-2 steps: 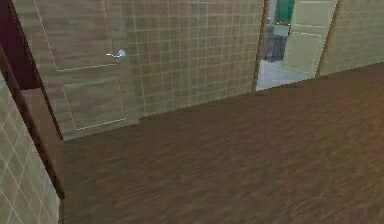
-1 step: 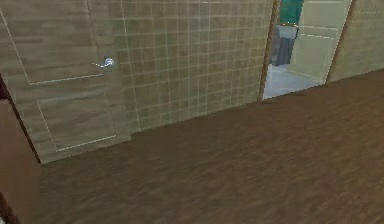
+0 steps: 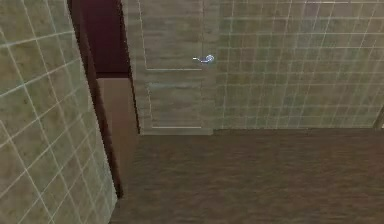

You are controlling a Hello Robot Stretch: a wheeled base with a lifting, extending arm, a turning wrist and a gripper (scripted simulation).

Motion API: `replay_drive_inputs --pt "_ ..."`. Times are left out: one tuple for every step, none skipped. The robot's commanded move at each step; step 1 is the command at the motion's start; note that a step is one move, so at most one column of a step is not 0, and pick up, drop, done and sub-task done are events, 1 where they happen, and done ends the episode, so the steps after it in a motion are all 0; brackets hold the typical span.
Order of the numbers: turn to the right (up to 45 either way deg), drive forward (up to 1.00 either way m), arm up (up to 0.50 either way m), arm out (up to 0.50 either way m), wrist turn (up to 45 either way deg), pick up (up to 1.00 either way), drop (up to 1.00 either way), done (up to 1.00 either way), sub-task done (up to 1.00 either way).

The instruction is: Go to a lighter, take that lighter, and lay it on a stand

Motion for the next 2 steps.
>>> replay_drive_inputs --pt "0.0 1.0 0.0 0.0 0.0 0.0 0.0 0.0 0.0" --pt "-6.0 0.0 0.0 0.0 0.0 0.0 0.0 0.0 0.0"
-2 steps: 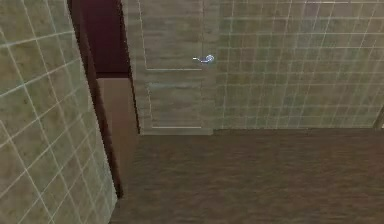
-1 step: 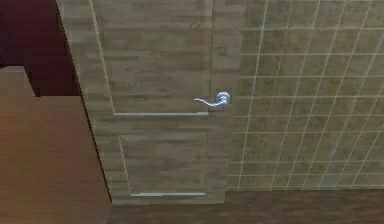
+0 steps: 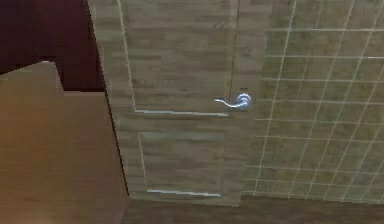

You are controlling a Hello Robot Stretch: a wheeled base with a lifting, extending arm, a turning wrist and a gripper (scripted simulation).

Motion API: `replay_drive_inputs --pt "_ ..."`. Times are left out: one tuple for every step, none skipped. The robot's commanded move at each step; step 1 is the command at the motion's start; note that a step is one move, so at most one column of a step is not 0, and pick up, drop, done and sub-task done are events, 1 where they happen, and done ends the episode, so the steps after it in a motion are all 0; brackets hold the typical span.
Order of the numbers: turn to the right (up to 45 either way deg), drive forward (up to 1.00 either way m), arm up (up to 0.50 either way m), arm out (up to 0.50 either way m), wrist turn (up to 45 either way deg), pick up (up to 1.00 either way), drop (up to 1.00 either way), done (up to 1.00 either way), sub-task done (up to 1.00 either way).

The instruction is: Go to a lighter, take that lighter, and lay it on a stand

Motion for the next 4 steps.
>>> replay_drive_inputs --pt "0.0 0.4 0.0 0.0 0.0 0.0 0.0 0.0 0.0" --pt "-45.0 0.0 0.0 0.0 0.0 0.0 0.0 0.0 0.0" --pt "-12.0 0.0 0.0 0.0 0.0 0.0 0.0 0.0 0.0" --pt "0.0 1.0 0.0 0.0 0.0 0.0 0.0 0.0 0.0"
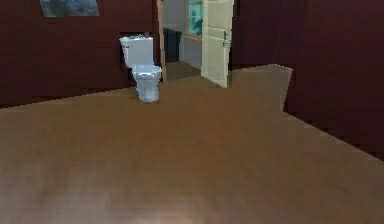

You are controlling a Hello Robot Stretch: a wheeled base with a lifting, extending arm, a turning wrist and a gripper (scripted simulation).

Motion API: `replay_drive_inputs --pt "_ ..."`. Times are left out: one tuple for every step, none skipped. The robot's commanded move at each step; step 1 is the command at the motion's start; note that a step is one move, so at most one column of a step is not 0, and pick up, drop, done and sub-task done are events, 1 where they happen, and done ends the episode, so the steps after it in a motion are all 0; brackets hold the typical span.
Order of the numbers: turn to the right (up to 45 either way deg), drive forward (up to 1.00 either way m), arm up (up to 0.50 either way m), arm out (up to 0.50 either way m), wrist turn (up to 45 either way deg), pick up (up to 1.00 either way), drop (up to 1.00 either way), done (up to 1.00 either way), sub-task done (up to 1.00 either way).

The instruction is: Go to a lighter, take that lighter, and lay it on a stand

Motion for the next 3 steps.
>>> replay_drive_inputs --pt "0.0 1.0 0.0 0.0 0.0 0.0 0.0 0.0 0.0" --pt "0.0 1.0 0.0 0.0 0.0 0.0 0.0 0.0 0.0" --pt "0.0 1.0 0.0 0.0 0.0 0.0 0.0 0.0 0.0"
